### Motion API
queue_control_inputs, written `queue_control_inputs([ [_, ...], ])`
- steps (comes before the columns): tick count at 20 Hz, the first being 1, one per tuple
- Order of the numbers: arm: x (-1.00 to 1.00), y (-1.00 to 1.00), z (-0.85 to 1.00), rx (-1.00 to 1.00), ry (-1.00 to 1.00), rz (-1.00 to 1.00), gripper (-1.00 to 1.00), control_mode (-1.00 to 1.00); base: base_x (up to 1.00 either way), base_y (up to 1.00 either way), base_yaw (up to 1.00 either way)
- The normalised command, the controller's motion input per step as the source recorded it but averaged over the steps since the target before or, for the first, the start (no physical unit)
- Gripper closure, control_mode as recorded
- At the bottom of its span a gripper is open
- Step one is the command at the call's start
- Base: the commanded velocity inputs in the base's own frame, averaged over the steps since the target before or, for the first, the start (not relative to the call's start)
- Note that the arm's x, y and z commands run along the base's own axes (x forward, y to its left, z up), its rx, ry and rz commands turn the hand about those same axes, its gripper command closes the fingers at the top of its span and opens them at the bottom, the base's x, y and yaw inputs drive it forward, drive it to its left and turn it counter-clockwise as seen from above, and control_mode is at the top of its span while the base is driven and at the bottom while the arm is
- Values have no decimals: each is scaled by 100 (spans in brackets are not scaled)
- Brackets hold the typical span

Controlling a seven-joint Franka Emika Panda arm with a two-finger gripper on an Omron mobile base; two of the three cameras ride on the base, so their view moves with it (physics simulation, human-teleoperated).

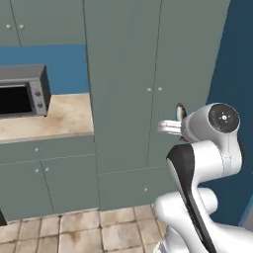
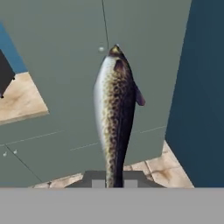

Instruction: Take the fish out of the fridge, briefly rinse it in the sink, and place it on the tray next to the sink.

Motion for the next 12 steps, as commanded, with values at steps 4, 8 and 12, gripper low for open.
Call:
queue_control_inputs([
  [4,0,0,0,0,0,0,100,100,100,100,0],
  [8,0,0,0,0,0,0,100,100,71,100,0],
  [12,0,0,0,0,0,0,100,100,20,100,-3],
])
